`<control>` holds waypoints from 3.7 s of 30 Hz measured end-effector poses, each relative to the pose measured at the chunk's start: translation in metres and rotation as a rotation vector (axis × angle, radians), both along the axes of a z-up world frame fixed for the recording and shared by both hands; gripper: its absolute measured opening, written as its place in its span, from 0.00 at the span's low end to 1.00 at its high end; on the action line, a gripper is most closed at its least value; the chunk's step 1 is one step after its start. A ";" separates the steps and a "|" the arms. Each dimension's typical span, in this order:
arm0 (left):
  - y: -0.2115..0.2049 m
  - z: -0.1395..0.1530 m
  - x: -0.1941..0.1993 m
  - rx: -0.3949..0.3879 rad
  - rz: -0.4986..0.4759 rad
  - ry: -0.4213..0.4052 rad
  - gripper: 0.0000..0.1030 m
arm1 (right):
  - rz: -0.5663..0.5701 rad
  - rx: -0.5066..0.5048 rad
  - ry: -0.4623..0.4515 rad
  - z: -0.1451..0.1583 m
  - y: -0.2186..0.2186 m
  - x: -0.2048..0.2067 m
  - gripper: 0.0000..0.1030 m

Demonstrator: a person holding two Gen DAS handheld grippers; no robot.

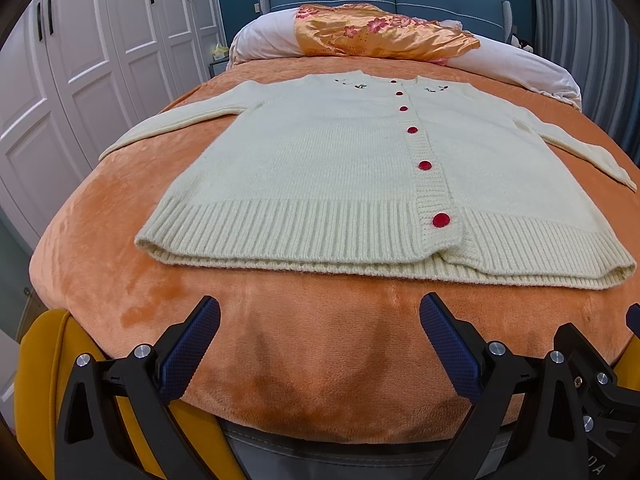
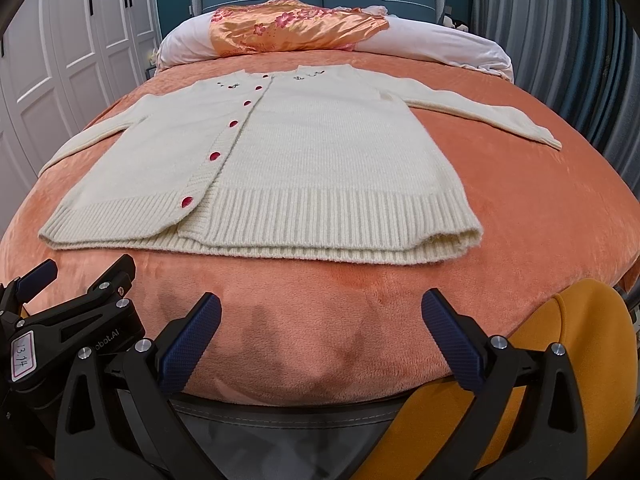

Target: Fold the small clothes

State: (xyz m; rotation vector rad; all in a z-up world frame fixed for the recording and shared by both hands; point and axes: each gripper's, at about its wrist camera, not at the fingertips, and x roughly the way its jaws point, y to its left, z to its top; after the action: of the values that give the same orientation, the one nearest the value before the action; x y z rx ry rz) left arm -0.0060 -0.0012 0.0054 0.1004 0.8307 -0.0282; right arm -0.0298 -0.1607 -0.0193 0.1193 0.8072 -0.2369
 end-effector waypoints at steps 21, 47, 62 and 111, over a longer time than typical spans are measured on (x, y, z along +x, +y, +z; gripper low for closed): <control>0.000 0.000 0.000 0.001 0.000 -0.001 0.95 | 0.000 0.000 0.002 0.001 0.000 0.001 0.95; 0.002 -0.003 -0.001 0.001 -0.001 0.004 0.95 | 0.000 -0.001 0.006 0.001 0.000 0.002 0.95; 0.019 -0.003 0.013 -0.035 0.023 0.076 0.95 | 0.021 0.090 -0.006 0.003 -0.015 0.006 0.95; 0.061 0.049 0.264 -0.274 0.160 0.031 0.95 | 0.443 0.298 0.041 0.009 -0.002 0.393 0.12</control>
State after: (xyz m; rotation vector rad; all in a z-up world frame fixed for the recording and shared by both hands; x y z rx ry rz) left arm 0.2583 0.0595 0.0547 -0.2254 0.8562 0.0073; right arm 0.3631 -0.1625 -0.0098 0.2115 0.8845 0.3011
